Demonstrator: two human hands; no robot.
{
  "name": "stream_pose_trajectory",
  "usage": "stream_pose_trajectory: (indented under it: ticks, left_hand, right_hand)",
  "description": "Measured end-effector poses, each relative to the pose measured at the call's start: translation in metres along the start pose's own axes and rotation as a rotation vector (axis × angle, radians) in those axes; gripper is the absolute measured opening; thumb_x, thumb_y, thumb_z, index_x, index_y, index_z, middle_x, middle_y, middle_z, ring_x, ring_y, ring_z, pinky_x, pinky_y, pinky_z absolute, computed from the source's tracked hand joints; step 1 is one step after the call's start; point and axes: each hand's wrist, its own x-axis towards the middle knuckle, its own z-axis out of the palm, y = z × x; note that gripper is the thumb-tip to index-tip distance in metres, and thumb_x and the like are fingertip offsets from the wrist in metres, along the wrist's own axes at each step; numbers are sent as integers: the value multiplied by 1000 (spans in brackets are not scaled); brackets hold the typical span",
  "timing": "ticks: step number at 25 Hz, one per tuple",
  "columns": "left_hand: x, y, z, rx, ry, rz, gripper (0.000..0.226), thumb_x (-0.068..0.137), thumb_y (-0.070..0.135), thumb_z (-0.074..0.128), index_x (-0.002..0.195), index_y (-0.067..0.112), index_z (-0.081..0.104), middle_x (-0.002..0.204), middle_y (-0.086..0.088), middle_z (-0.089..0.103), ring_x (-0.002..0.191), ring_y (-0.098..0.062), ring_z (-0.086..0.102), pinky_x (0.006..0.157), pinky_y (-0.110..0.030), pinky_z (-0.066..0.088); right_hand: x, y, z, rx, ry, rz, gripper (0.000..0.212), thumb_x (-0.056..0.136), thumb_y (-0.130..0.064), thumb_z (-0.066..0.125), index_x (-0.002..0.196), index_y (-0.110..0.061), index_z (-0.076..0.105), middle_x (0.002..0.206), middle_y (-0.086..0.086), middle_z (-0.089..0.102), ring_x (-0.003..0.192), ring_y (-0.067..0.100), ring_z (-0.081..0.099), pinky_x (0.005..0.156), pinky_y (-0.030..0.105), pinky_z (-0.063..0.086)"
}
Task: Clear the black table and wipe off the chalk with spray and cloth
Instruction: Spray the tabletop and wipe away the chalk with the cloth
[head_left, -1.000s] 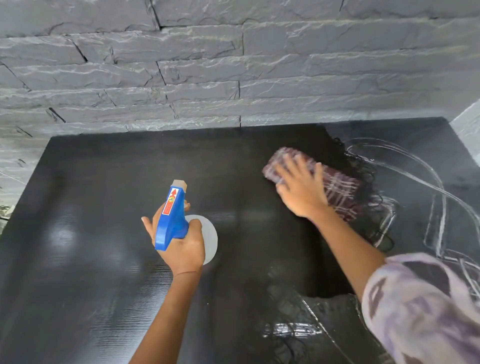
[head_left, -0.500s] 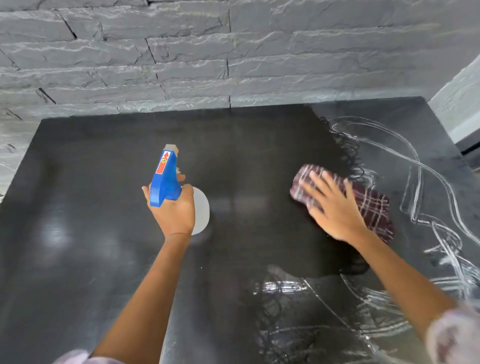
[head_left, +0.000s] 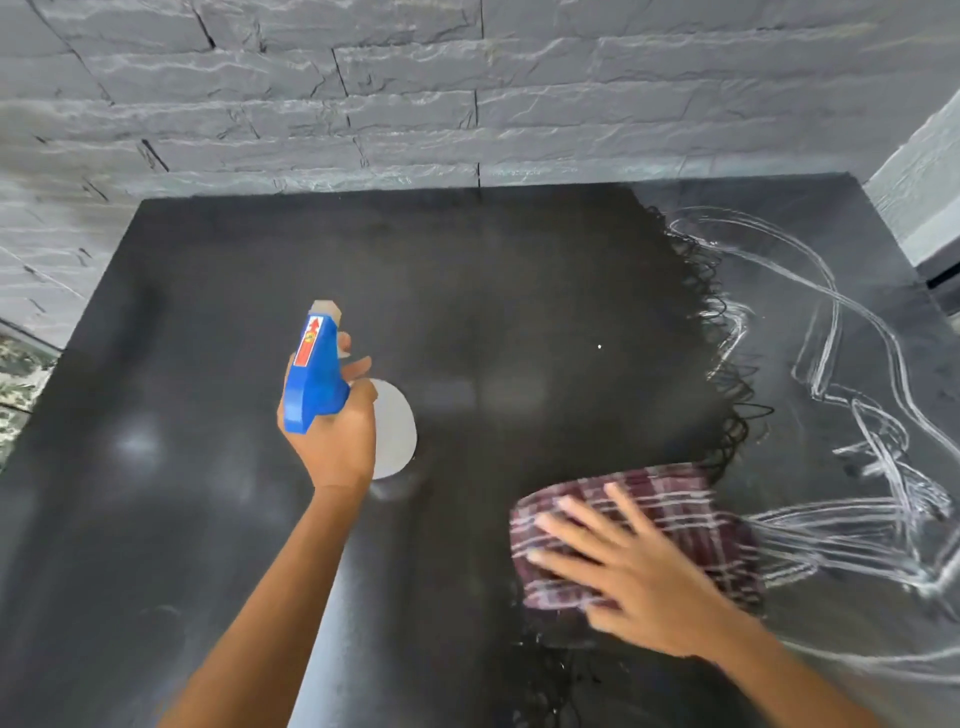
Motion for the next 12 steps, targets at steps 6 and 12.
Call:
stream_pose_trajectory:
  ticks: [6,12]
  left_hand:
    - [-89,-6,-60,50,44,-126,31,73,7,53,103,13,59,97,12,64,81,14,60,80,-20,43]
    - [-131,-16,-83,135,70,-293,25,85,7,58,99,26,48,96,0,57,92,-20,56,98,-47,46]
  right_hand:
    - [44,76,-20,108,-19,910,54,96,-43,20,148,-33,13,159,-4,7,145,21,4,111,62,7]
    - [62,-59,-9,47,-31,280,54,94,-46,21,147,-36,15,158,-4,11,146,21,0,111,63,2]
